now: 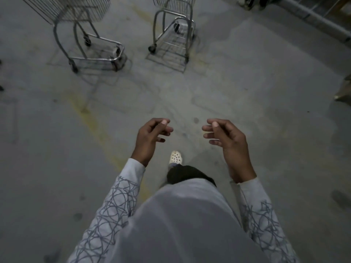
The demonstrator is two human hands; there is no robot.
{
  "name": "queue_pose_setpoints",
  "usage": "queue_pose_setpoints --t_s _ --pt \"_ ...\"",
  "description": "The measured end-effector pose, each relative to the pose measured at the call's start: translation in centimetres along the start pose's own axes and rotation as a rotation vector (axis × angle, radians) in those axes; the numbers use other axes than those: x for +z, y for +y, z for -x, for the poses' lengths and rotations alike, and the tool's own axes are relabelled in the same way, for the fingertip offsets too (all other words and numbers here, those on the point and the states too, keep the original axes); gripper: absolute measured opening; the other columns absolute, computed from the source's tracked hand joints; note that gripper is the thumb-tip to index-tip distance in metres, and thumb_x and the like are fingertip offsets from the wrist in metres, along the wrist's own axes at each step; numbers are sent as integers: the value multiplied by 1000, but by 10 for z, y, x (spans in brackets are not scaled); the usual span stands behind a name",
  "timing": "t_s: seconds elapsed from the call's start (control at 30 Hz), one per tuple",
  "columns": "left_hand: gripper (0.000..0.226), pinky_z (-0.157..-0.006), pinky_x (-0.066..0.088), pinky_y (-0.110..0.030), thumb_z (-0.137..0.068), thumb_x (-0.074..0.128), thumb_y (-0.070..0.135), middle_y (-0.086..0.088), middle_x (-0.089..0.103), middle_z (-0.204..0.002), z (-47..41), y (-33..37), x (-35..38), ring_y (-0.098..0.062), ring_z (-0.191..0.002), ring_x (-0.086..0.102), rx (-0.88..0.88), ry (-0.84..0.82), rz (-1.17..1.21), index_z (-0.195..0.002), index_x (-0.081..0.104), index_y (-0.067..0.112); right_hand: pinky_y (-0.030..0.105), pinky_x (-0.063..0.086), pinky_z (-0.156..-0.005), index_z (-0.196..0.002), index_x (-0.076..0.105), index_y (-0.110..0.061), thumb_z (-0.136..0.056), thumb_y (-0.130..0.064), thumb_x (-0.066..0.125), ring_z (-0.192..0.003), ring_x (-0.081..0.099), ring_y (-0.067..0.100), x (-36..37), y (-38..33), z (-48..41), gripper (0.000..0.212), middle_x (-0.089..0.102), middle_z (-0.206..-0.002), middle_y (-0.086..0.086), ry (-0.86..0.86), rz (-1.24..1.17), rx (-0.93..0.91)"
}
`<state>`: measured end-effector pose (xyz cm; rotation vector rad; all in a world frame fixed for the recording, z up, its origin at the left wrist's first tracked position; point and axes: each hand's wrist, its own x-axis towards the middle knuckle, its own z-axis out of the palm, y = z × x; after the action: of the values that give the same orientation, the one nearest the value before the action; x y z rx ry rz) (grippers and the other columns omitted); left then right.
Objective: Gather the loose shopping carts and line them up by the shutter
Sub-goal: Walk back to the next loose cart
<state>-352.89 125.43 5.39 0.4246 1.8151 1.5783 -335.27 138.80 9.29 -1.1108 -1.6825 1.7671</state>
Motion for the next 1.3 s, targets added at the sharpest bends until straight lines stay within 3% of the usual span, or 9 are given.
queue_pose_setpoints --t_s 0.17,0.33,0.53,0.63,0.77,0.93,1.13,1.3 --pt "34 -77 49 -42 -90 59 34 -10 76 -92 -109 64 -20 -34 -93 69 33 -23 -23 -110 70 9 33 49 -79 -114 71 -12 -103 -23 59 -84 69 18 51 -7 -143 20 77 -102 7 1 -38 104" --pt "26 -81 53 -48 -100 54 25 -7 75 -98 -187 137 -52 -28 -95 70 173 -6 -56 -115 68 10 31 49 -76 -111 72 -14 -102 -25 59 -79 69 16 111 -35 -260 19 78 -97 3 -91 18 207" --pt "25 -82 54 -40 -101 54 23 -8 74 -101 -297 184 -108 -29 -99 69 296 -47 -55 -117 66 8 29 49 -72 -111 72 -14 -103 -25 57 -81 69 18 201 -48 -386 20 77 -97 4 -141 20 278" --pt "24 -80 53 -43 -100 56 22 -8 74 -99 -374 179 -142 -29 -95 69 254 -55 -60 -115 67 7 33 48 -76 -113 72 -12 -103 -24 57 -81 68 18 250 -51 -447 21 77 -95 3 -142 23 338" --pt "34 -79 52 -45 -89 62 41 -6 75 -98 -479 184 -196 -30 -93 69 151 -95 -92 -111 70 16 37 48 -79 -110 73 -14 -102 -25 59 -80 69 18 307 -80 -532 20 78 -95 2 -108 23 333" --pt "40 -75 49 -40 -85 64 40 -7 76 -94 -598 230 -243 -27 -87 70 57 -107 -73 -111 70 11 32 51 -79 -112 72 -15 -102 -27 59 -84 70 18 355 -159 -600 20 77 -101 5 -27 -13 189" --pt "33 -74 48 -36 -89 61 32 -10 75 -94 -731 248 -253 -22 -84 69 -41 -178 -103 -111 70 9 35 55 -84 -116 71 -14 -104 -28 56 -98 71 32 364 -215 -653 23 76 -104 6 39 -64 127" --pt "36 -75 49 -38 -86 64 35 -10 76 -94 -821 233 -233 -24 -85 70 -112 -217 -150 -110 70 9 27 57 -79 -116 71 -12 -104 -26 55 -99 69 36 363 -231 -717 24 76 -105 8 99 -138 129"
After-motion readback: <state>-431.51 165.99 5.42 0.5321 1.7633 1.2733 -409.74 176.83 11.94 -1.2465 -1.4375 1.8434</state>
